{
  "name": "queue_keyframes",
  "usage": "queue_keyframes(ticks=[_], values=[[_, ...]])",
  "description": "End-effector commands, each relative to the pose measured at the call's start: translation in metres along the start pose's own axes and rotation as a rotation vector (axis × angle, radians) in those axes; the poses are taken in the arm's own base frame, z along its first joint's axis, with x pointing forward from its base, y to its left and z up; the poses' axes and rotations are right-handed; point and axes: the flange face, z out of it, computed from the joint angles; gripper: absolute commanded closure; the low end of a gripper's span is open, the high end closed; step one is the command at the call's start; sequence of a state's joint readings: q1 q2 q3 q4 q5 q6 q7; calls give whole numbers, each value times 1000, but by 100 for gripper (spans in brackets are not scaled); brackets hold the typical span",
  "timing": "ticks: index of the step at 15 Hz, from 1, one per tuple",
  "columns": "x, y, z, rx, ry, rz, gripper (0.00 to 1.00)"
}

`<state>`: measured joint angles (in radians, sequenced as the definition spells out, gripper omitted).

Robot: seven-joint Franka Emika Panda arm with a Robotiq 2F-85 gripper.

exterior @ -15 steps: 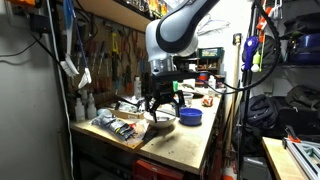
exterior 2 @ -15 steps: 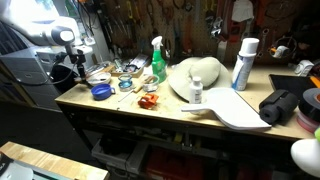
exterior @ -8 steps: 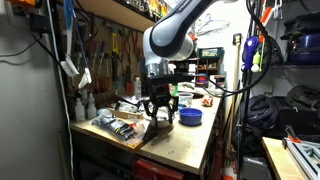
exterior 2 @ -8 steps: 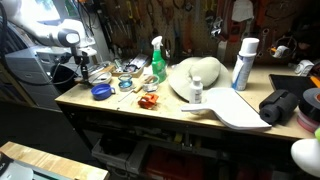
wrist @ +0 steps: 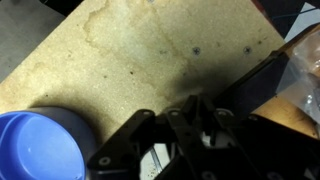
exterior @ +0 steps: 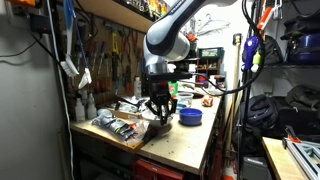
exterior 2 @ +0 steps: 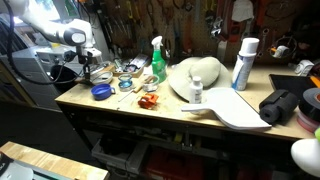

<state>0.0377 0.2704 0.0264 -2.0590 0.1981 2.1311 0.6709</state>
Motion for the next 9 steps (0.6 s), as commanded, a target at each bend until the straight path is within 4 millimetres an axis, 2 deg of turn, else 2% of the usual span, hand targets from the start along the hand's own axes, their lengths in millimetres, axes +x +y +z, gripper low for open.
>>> queue_keyframes(ticks=[1,6,9], values=[[3,3,-15,26,-74,-17,98],[3,1,-60,101,-173,-46,95],[11,4,-86,141,-125,-33,95]])
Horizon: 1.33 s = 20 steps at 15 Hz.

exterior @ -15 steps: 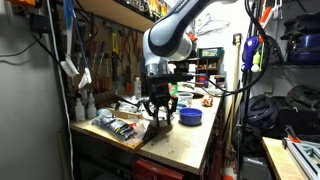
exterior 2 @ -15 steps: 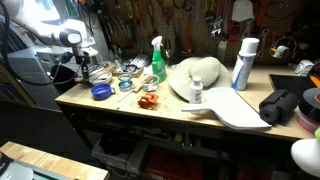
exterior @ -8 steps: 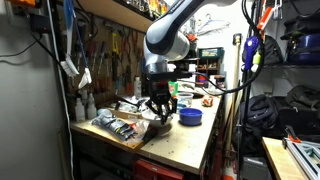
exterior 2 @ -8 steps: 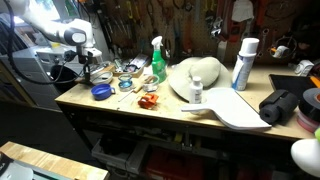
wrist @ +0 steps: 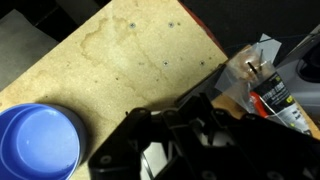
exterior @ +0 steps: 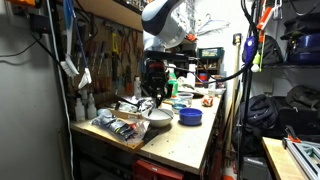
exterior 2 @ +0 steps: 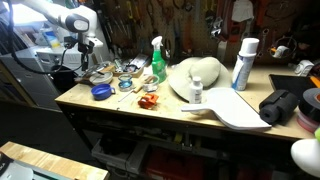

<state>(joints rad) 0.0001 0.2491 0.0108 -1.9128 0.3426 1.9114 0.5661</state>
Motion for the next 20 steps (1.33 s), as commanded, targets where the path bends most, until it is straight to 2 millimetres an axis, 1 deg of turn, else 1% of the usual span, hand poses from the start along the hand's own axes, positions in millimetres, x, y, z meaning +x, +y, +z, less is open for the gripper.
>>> queue_keyframes(ticks=[1,5,7,9,10,11,16,18,19,20], values=[[0,5,-31,52,40,-7,95],[2,16,-67,92,168,5,95],[3,20,-76,105,198,6,95],[0,21,-79,104,168,-7,96],[-1,20,-77,95,174,-3,69],[-1,19,-74,84,193,1,68],[-8,15,-35,-71,263,-171,32],[-6,14,-22,-92,286,-219,17],[-7,15,-16,-102,273,-283,10],[-8,16,-10,-110,267,-335,1]])
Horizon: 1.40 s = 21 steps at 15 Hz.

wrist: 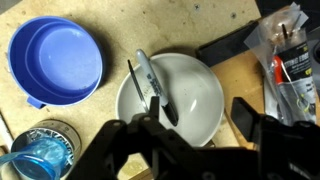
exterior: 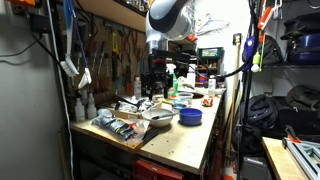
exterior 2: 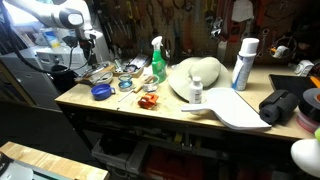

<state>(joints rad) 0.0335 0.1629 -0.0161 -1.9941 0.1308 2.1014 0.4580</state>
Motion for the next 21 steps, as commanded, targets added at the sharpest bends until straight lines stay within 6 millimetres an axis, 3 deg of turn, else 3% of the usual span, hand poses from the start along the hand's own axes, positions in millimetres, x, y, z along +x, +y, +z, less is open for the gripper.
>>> queue_keyframes(ticks=[1,5,6,12,16,21], values=[[-12,4,21,-10,-10,-193,0],[1,3,42,-13,-38,-280,0],[-6,2,31,-16,-31,-260,0],[-2,-7,45,21,4,-277,0],[7,-9,57,4,23,-275,31],[23,1,73,-12,41,-226,35]])
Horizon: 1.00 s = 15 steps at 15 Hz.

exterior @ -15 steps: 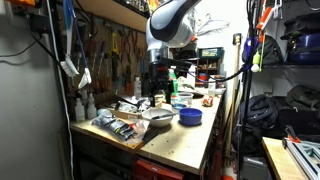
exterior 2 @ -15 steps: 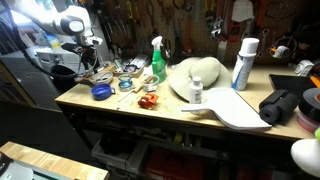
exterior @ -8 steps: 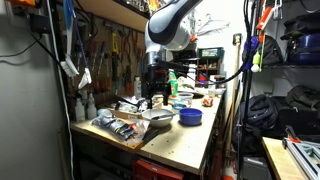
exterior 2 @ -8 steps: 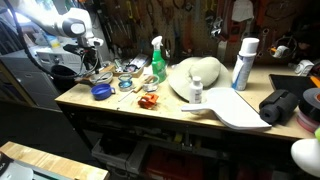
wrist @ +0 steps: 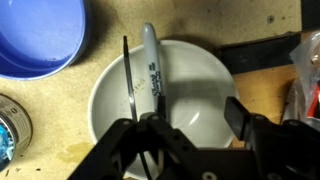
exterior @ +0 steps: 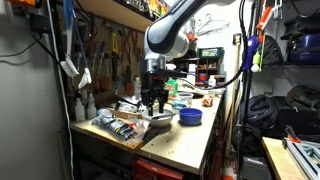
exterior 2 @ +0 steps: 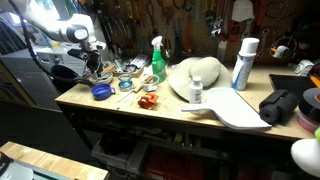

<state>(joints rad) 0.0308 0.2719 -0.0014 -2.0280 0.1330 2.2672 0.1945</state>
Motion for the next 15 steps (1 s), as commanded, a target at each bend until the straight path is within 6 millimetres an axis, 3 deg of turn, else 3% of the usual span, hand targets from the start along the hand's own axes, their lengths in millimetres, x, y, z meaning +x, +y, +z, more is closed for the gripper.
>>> queue_keyframes(ticks=[1,5,10,12,13,15], values=[[11,11,10,-13,21,44,35],[18,25,11,-32,15,72,35],[10,33,14,-62,-91,23,39],[6,31,14,-58,-118,8,63],[5,29,13,-54,-123,3,66],[4,26,12,-51,-119,0,83]])
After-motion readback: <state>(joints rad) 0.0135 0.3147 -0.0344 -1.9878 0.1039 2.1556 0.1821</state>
